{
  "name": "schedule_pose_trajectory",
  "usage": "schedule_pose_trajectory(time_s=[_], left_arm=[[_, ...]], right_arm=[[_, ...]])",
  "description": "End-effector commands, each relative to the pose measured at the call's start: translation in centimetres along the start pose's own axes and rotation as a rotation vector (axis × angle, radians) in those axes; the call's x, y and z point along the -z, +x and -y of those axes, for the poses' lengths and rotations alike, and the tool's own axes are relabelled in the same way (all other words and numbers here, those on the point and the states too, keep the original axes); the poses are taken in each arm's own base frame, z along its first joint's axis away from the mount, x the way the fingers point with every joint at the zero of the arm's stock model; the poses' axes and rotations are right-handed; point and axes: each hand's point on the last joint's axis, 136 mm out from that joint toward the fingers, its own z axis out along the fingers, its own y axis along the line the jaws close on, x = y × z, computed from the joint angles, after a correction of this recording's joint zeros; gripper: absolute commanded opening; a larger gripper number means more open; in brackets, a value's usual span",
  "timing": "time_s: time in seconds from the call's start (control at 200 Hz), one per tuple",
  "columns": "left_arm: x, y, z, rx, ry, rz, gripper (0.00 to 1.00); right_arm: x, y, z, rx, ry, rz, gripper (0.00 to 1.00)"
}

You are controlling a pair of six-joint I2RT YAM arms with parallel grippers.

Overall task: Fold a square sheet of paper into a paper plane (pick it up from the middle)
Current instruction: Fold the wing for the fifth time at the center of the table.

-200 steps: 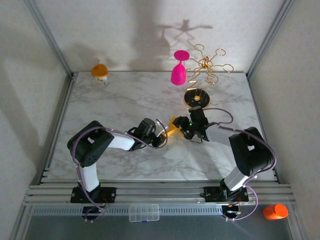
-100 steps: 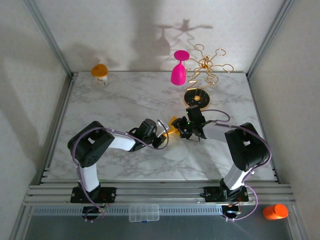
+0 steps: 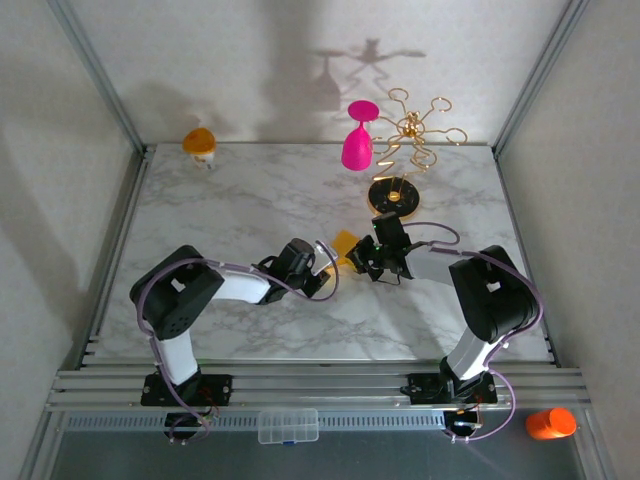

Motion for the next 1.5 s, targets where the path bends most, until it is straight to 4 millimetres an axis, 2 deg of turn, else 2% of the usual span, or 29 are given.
schedule_pose_trajectory(time_s=[0.0, 0.09, 0.26, 0.315, 0.541, 0.751, 0.946, 1.026, 1.177, 1.262, 1.342, 1.497], left_arm=[[1.6, -1.6, 0.2, -0.046, -0.056, 0.028, 0.28], [1.5, -1.8, 0.4, -0.063, -0.071, 0.030, 0.28], [0.3, -0.8, 0.2, -0.095, -0.091, -0.012, 0.28], [0.0, 0.1, 0.4, -0.105, -0.086, -0.049, 0.28], [-0.4, 0.3, 0.4, -0.113, -0.089, -0.055, 0.22], [-0.5, 0.6, 0.2, -0.119, -0.102, -0.064, 0.23], [-0.6, 0.8, 0.3, -0.117, -0.098, -0.066, 0.13], [-0.6, 0.9, 0.4, -0.110, -0.088, -0.070, 0.11], [-0.6, 1.2, 0.9, -0.065, -0.048, -0.070, 0.08], [-0.6, 1.5, 1.2, -0.030, -0.022, -0.079, 0.07], [-0.6, 1.9, 1.2, 0.007, -0.005, -0.092, 0.07], [-1.0, 2.5, 1.2, 0.093, 0.040, -0.123, 0.06]], right_arm=[[0.4, 0.6, -0.3, 0.001, -0.017, -0.014, 0.08], [0.4, 0.7, -0.4, 0.003, -0.023, -0.016, 0.08], [0.5, 0.9, -0.6, 0.006, -0.025, -0.024, 0.07], [0.5, 0.9, -0.6, 0.008, -0.026, -0.025, 0.07], [0.5, 1.0, -0.7, 0.009, -0.029, -0.030, 0.07], [0.6, 1.1, -0.8, 0.010, -0.030, -0.035, 0.07], [0.5, 1.0, -0.7, 0.012, -0.028, -0.035, 0.09], [0.6, 0.9, -0.8, 0.015, -0.028, -0.029, 0.16], [1.3, 0.3, -1.3, 0.049, -0.013, 0.011, 0.49], [2.0, -0.4, -1.6, 0.079, 0.002, 0.053, 0.63], [2.7, -1.0, -1.6, 0.101, 0.011, 0.100, 0.68], [3.5, -1.8, -1.2, 0.123, 0.023, 0.162, 0.70]])
